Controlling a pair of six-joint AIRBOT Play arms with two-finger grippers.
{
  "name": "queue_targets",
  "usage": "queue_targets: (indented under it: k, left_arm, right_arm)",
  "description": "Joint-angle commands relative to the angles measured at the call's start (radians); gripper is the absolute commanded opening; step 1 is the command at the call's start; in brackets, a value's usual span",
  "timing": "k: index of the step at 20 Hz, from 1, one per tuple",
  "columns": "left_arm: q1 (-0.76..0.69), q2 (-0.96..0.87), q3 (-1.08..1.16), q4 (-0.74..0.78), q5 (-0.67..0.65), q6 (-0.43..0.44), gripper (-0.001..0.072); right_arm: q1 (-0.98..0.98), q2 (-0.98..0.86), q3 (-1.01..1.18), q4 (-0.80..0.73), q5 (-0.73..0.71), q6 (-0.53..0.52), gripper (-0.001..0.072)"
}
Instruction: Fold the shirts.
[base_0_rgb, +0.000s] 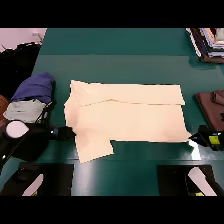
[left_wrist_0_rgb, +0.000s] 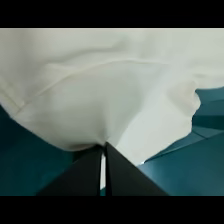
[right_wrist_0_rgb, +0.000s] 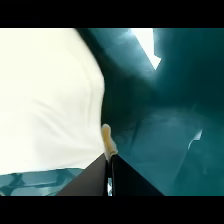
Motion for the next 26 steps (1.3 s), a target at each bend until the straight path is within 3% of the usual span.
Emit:
queue_targets:
  k: [1,4,8,11,14,19,20,21,22,24,26]
  left_arm:
    - [0.000,0.174,0.007,0.065,-0.237,-0.109,0.0024]
    - [0.000,0.269,0.042,0.067,-0.303,-0.161,0.0024]
    - [0.000,0.132,0.161,0.159,-0.161,-0.119,0.0024]
    - [0.000,-0.082,0.245,0.177,-0.013,-0.023,0.0026]
    - [0.003,-0.293,0.360,0.223,0.160,-0.015,0.0026]
    - [0.003,-0.530,0.536,0.290,0.303,-0.019,0.0027]
    - [0.003,-0.557,0.557,0.290,0.329,-0.019,0.0058]
    - [0.003,-0.574,0.571,0.290,0.344,-0.020,0.0333]
    - [0.003,-0.582,0.584,0.290,0.346,-0.029,0.0573]
    - [0.003,-0.578,0.603,0.289,0.325,-0.027,0.0490]
    - [0.003,-0.571,0.620,0.285,0.261,-0.027,0.0487]
  right_arm:
    - [0.000,0.053,0.079,-0.018,0.109,-0.010,0.0014]
    - [0.001,0.165,0.079,-0.029,0.105,0.018,0.0013]
    - [0.182,0.132,0.190,-0.027,0.058,0.053,0.0012]
    - [0.372,0.008,0.349,-0.034,-0.064,0.093,0.0013]
    - [0.488,-0.187,0.518,-0.034,-0.128,0.109,0.0013]
    - [0.536,-0.480,0.746,-0.026,-0.137,0.111,0.0015]
    - [0.536,-0.525,0.787,-0.022,-0.142,0.109,0.0113]
    - [0.536,-0.560,0.821,-0.022,-0.139,0.107,0.0346]
    - [0.536,-0.592,0.856,-0.023,-0.127,0.098,0.0421]
    - [0.514,-0.630,0.901,-0.023,-0.080,0.043,0.0421]
    - [0.465,-0.634,0.878,-0.023,-0.053,-0.002,0.0422]
